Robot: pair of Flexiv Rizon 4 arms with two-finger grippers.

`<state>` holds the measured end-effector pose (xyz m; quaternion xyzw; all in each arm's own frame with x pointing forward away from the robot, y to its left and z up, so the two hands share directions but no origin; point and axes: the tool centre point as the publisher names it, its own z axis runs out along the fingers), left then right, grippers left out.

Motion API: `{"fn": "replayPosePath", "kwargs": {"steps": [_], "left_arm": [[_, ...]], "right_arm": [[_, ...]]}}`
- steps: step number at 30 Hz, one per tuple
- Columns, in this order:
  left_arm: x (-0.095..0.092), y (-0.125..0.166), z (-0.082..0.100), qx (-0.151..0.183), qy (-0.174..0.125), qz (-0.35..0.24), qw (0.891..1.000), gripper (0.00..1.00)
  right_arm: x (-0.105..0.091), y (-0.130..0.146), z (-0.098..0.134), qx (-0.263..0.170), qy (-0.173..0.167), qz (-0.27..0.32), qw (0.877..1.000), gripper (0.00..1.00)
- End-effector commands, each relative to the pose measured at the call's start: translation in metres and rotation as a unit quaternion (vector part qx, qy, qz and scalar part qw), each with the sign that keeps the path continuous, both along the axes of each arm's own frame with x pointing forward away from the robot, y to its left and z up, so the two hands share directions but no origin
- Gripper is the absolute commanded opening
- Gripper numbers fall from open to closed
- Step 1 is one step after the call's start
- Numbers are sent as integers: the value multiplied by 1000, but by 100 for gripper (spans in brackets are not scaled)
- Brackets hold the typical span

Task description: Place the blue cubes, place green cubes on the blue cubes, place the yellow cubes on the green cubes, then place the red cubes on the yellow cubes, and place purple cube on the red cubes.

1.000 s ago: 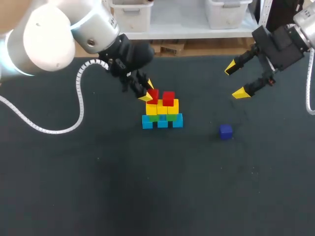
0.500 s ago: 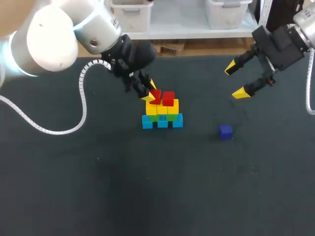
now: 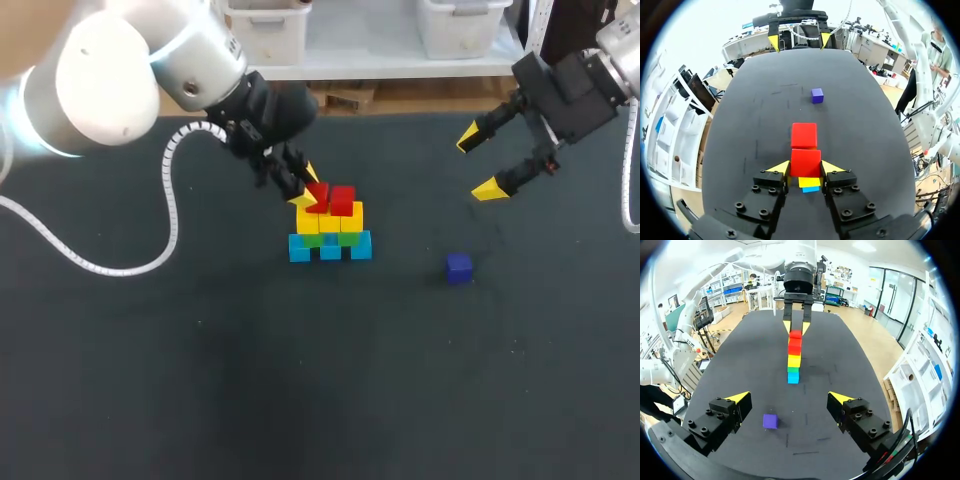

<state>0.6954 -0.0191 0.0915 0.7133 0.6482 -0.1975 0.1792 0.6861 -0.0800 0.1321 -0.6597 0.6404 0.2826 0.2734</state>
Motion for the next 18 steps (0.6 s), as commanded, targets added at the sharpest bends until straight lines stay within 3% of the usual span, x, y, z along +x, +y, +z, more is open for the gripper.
{"fn": "replayPosePath", "kwargs": {"steps": [1, 18], "left_arm": [[0, -1, -2, 0, 4, -1, 1000, 0], [0, 3, -3, 1, 7, 4, 1000, 0]], "right_arm": [[1, 0, 0, 1, 0, 1, 1000, 100], [1, 0, 0, 1, 0, 1, 1000, 100]]}}
